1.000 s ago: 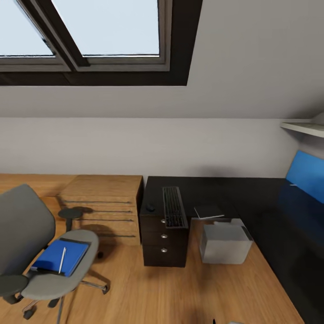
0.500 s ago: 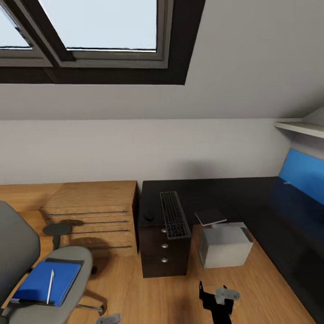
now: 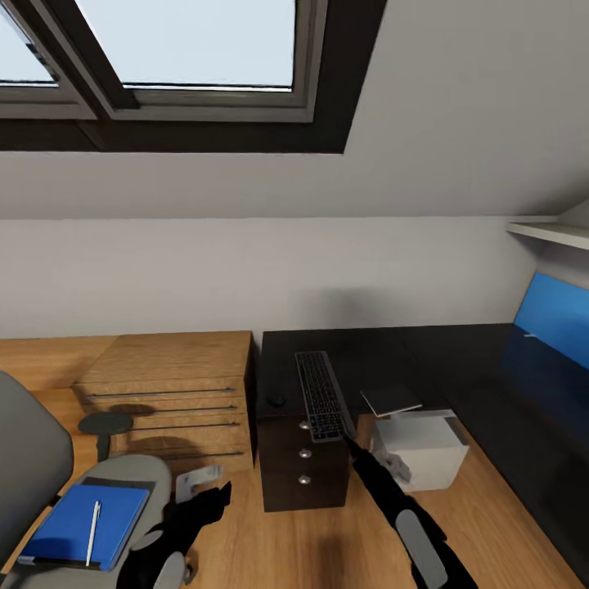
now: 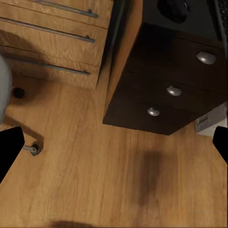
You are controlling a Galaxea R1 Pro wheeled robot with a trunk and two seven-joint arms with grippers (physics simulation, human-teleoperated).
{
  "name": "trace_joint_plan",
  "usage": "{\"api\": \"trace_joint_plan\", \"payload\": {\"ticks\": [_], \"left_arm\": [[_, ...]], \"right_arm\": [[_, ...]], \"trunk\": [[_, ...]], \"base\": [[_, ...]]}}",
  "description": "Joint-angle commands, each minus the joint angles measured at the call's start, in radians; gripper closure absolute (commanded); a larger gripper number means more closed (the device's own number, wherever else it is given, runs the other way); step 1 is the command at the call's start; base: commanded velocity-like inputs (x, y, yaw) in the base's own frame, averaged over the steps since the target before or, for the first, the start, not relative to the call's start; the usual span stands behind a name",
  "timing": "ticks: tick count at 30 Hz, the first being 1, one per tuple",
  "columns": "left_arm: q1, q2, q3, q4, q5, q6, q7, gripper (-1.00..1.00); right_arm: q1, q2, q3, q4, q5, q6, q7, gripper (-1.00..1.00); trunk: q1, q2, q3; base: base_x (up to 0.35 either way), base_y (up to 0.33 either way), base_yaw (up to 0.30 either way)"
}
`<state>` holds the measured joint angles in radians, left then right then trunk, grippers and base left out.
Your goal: In the bedroom, organize the workspace by keeping the computer under the desk, ensuring the monitor is on the desk, placing the keyboard on the desk next to the monitor, placing the mouse on the desk next to the keyboard, moving the folder from the swivel chair onto the desk next to the mouse, stacking the notebook on top of the folder with the pen on top of the notebook, and positioning the swivel chair next to the desk.
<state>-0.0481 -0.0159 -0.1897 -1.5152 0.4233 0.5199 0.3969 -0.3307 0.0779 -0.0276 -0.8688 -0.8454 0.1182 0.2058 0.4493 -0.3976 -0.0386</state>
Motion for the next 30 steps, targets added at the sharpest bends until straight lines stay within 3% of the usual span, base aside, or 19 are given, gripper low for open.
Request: {"api": "trace_joint_plan", "payload": {"ticks": [1,2,3,4,8,10,11,12,13,15,30], "left_arm": [[-0.001,0.000,-0.001,-0.006,0.030,0.002,0.009,-1.00],[-0.001,0.001,-0.001,-0.007,0.043,0.002,0.009,-1.00],[-0.001,0.003,-0.001,-0.009,0.090,0.002,0.009,-1.00],[-0.001,0.002,-0.016,-0.007,0.124,0.002,0.012,-1.00],[-0.001,0.003,-0.078,-0.004,0.137,0.003,0.014,-1.00],[-0.001,0.003,-0.081,-0.004,0.138,0.004,0.014,-1.00],[-0.001,0.004,-0.082,-0.004,0.149,0.006,0.014,-1.00],[-0.001,0.006,-0.083,-0.004,0.195,0.008,0.014,-1.00],[-0.001,0.006,-0.083,-0.004,0.218,0.009,0.014,-1.00],[-0.001,0.006,-0.083,-0.004,0.232,0.010,0.014,-1.00],[-0.001,0.008,-0.083,-0.009,0.245,0.061,0.014,-1.00]], "right_arm": [[-0.001,-0.015,-0.003,-0.004,-0.075,0.025,0.009,-1.00],[-0.001,-0.023,-0.003,-0.005,-0.106,0.032,0.011,-1.00],[-0.001,-0.052,-0.001,-0.008,-0.184,0.050,0.015,-1.00],[-0.001,-0.072,0.002,-0.010,-0.230,0.058,0.035,-1.00],[-0.001,-0.075,0.007,-0.004,-0.231,0.055,0.070,-1.00],[-0.001,-0.074,0.007,-0.004,-0.231,0.054,0.072,-1.00],[-0.001,-0.075,0.007,-0.005,-0.233,0.058,0.071,-1.00],[-0.001,-0.076,0.006,-0.004,-0.234,0.063,0.069,-1.00],[-0.001,-0.074,0.006,-0.004,-0.234,0.062,0.070,-1.00],[-0.001,-0.072,0.006,-0.002,-0.234,0.061,0.070,-1.00],[-0.001,-0.067,0.027,0.059,-0.230,0.056,0.070,-1.00]], "trunk": [[0.001,-0.002,-0.002],[0.001,-0.002,-0.002],[0.005,-0.009,-0.006],[0.008,-0.016,-0.009],[0.024,-0.044,-0.021],[0.031,-0.058,-0.027],[0.035,-0.065,-0.031],[0.039,-0.072,-0.034],[0.043,-0.079,-0.037],[0.051,-0.093,-0.043],[0.108,-0.198,-0.090]], "base": [[0.000,0.000,0.000],[0.000,0.000,0.000],[0.000,0.000,0.000],[0.000,0.000,0.000],[0.000,0.000,0.000],[0.000,0.000,0.000],[0.000,0.000,0.000],[0.000,0.000,0.000],[0.000,0.000,0.000],[0.000,0.000,0.000],[0.000,0.000,0.000]]}}
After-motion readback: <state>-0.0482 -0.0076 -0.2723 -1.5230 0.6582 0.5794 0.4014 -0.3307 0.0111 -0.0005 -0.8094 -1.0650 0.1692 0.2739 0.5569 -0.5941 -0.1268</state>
